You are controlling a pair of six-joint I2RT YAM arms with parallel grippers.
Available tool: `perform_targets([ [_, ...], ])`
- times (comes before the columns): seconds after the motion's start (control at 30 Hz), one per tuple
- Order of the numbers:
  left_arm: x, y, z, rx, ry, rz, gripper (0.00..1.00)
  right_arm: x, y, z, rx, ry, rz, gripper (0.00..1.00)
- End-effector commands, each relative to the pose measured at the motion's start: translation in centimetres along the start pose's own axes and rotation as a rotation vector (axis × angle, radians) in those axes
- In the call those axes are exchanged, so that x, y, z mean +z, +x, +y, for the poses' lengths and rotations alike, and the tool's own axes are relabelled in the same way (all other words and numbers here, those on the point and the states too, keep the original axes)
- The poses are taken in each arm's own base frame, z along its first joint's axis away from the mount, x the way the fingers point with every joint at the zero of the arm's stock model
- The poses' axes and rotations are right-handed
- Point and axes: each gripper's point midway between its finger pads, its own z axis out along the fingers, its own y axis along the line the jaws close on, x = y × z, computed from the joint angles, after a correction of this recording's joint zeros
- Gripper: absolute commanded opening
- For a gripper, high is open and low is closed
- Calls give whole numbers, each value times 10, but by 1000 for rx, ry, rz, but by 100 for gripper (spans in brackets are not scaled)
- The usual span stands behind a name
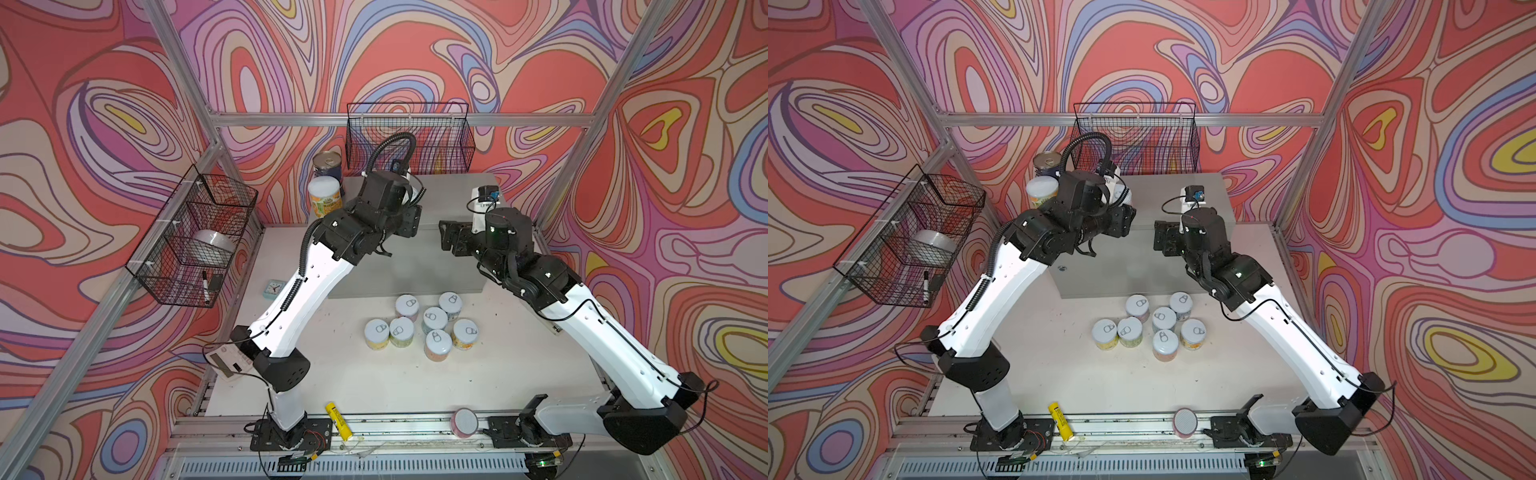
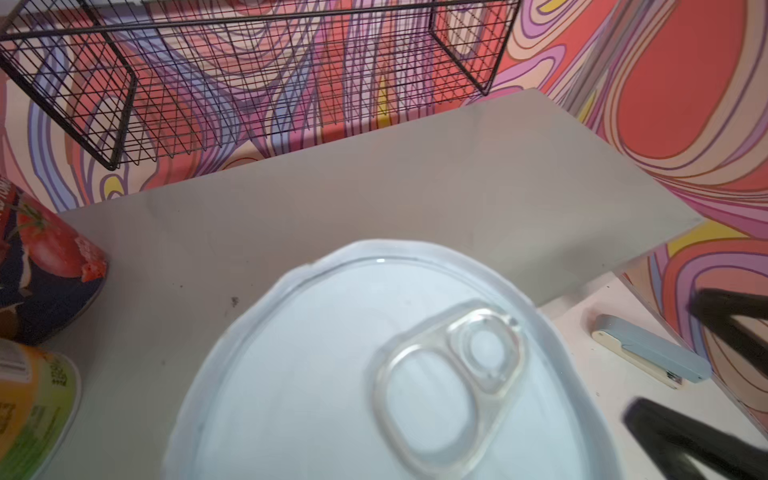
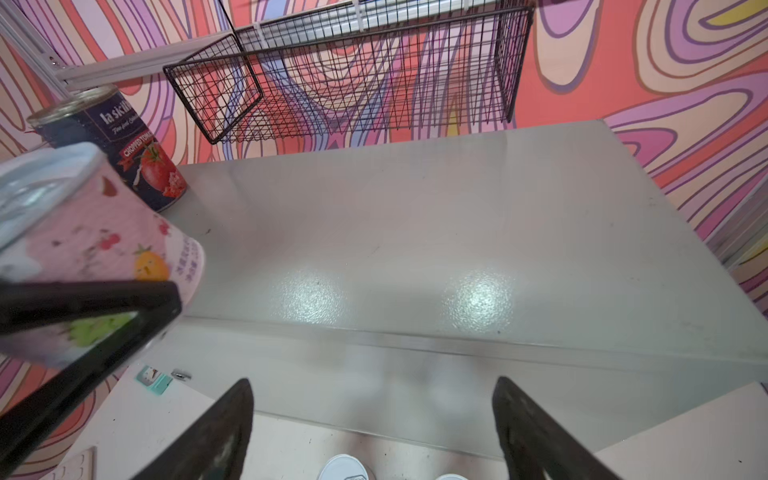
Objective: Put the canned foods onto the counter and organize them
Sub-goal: 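Lift the pink can with the left gripper over the cabinet while the right gripper rises, then lower the pink can onto the cabinet top and open the left gripper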
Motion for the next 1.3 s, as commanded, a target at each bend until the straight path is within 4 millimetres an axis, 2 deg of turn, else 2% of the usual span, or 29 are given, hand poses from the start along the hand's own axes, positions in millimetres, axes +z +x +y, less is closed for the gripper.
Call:
perform_targets([
  [0.0,3,-12,14,1,-24,-13,0,2,-10,-5,-13,29,-19,93],
  [0.2,20,-14,24,16,-68,-13,0,8,-18,-3,-12,22,-35,93],
  [0.37,39,-2,34,-9,-88,29,0,18,-16,4,-12,2,-24,93],
  [0.6,58,2,34,-34,-81,33,0,32,-12,10,-19,-7,-10,93],
  [0.67,61,3,35,-40,-80,35,12,33,-12,9,-20,-5,-10,93],
  [0.7,62,3,36,-43,-77,36,30,34,-12,10,-23,-4,-7,93],
  [0.77,64,3,36,-43,-78,33,56,35,-11,10,-24,-4,-6,93],
  [0.8,63,2,36,-43,-76,29,72,36,-12,10,-24,-6,-8,94],
  [0.83,62,0,35,-43,-69,23,84,37,-12,10,-24,-4,-7,94],
  [0.9,59,-4,34,-41,-61,9,100,37,-13,10,-24,-5,-11,94],
  [1.1,31,-32,34,-30,-35,-81,100,38,-18,13,-35,-24,-21,93],
  [1.27,-9,-56,37,-42,-15,-164,100,41,-20,19,-58,-42,-18,93],
])
